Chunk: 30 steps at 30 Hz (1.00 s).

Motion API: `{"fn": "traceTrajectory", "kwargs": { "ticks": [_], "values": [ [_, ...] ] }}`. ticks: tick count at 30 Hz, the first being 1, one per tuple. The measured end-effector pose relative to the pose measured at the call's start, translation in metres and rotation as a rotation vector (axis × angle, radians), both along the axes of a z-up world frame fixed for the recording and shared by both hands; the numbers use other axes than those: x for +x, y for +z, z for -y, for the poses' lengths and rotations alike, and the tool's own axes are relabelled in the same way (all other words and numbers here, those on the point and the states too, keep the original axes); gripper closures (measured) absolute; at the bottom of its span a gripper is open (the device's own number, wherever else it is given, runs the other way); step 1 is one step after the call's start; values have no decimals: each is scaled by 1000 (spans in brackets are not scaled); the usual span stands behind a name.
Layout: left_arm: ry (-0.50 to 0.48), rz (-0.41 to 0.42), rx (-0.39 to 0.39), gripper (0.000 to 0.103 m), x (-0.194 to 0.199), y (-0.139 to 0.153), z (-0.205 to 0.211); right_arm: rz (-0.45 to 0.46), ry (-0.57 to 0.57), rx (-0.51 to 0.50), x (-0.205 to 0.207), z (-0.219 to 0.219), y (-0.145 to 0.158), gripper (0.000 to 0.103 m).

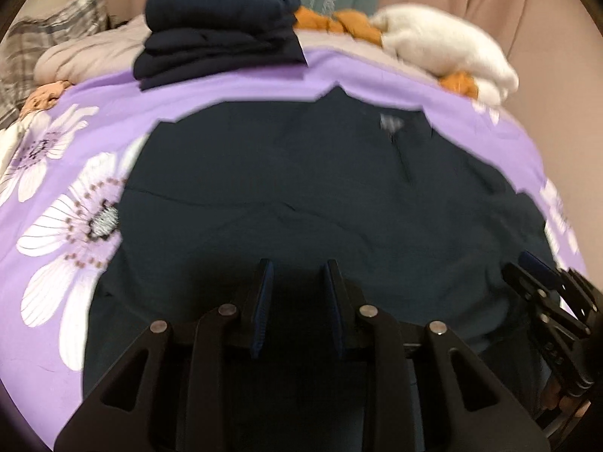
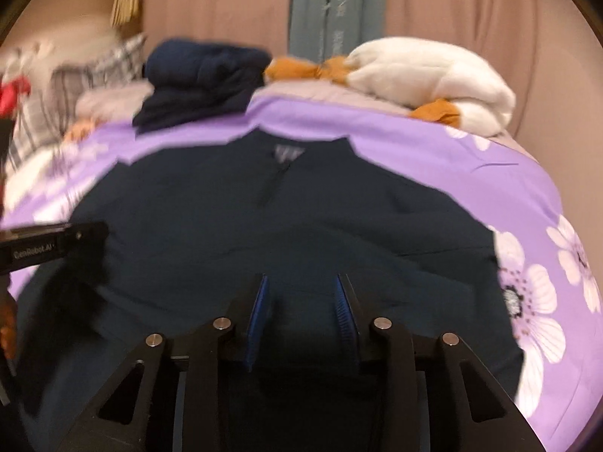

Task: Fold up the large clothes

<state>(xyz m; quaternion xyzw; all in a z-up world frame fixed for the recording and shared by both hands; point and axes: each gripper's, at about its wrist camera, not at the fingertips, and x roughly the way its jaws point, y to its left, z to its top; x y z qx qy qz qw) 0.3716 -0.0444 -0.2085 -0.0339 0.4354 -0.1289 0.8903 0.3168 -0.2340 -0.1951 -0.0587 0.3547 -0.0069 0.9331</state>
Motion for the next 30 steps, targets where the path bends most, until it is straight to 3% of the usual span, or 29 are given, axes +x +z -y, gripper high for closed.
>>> {"fn": "traceTrajectory", "kwargs": {
  "ticks": [4, 7, 9, 12, 14, 17, 23, 30],
  "values": [
    [-63, 13, 82, 76, -13, -12, 4, -80, -20, -18, 4, 7, -25, 70],
    [-96, 45, 150, 75, -19, -20, 11, -97, -46, 38, -2, 25, -31, 73],
    [-76, 18, 126, 76, -16, -17, 7, -125, -54, 75, 2, 30, -29, 73],
    [-50, -30, 21, 75, -19, -9, -3, -148, -62, 56, 2, 26, -23, 73],
    [-39, -25, -38, 60, -40, 3, -15, -141, -61, 92, -12, 26, -12, 70],
    [-8, 53, 8, 29, -81, 17, -32, -87, -33, 171, -51, 32, 9, 57],
    [3, 115, 126, 21, -164, 24, -56, -37, -59, 242, -140, 57, 18, 51],
    [37, 189, 158, 14, -240, 31, -69, -18, -117, 332, -214, 75, 14, 38]
  ]
}}
